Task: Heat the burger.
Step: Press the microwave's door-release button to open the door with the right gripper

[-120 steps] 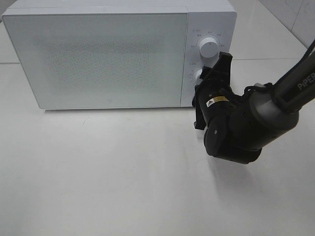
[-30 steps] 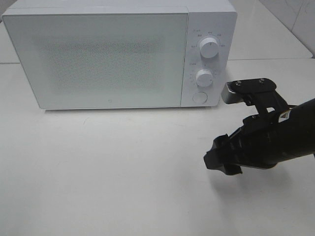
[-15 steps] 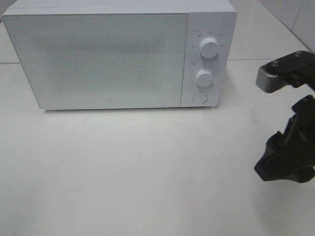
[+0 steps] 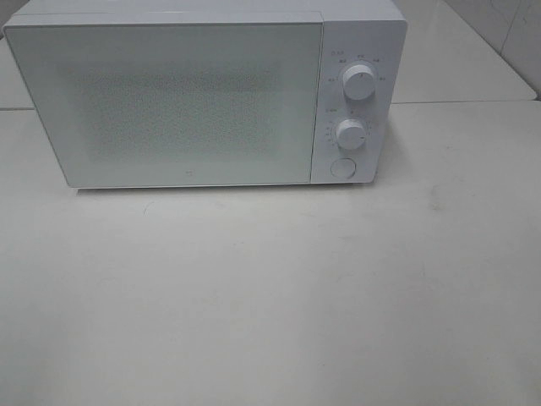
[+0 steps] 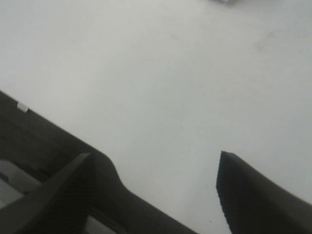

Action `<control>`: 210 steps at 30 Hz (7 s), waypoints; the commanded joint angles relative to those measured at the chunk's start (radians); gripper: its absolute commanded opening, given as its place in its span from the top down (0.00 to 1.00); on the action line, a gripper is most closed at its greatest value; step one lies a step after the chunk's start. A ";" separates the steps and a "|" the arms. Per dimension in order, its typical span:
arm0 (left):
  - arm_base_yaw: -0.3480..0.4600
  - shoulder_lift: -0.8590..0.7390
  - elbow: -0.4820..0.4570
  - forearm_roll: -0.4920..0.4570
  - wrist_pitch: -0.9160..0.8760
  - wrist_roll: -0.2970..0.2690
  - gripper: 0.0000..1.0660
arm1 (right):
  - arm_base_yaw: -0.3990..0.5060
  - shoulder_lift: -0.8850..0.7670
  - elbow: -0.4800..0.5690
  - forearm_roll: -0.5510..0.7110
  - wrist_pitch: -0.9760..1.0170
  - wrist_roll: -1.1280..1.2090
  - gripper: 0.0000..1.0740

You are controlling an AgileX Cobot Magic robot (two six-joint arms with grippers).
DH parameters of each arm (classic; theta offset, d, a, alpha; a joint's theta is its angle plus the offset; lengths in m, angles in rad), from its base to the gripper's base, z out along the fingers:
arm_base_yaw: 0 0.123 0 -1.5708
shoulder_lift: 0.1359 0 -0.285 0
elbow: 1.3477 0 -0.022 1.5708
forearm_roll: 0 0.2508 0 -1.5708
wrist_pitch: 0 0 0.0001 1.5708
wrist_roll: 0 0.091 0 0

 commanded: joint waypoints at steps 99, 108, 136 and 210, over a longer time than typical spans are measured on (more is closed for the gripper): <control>0.002 -0.008 0.000 -0.002 -0.011 -0.001 0.08 | -0.218 0.543 0.500 0.098 -1.899 0.056 0.34; 0.002 -0.008 0.000 -0.002 -0.011 -0.001 0.08 | 0.011 0.695 0.530 0.344 -2.051 -0.128 0.34; 0.002 -0.008 0.000 -0.002 -0.011 -0.001 0.08 | 0.515 1.158 0.372 0.734 -2.401 -0.176 0.34; 0.002 -0.008 0.000 -0.002 -0.011 -0.001 0.08 | 0.281 1.452 -0.026 0.758 -1.995 1.289 1.00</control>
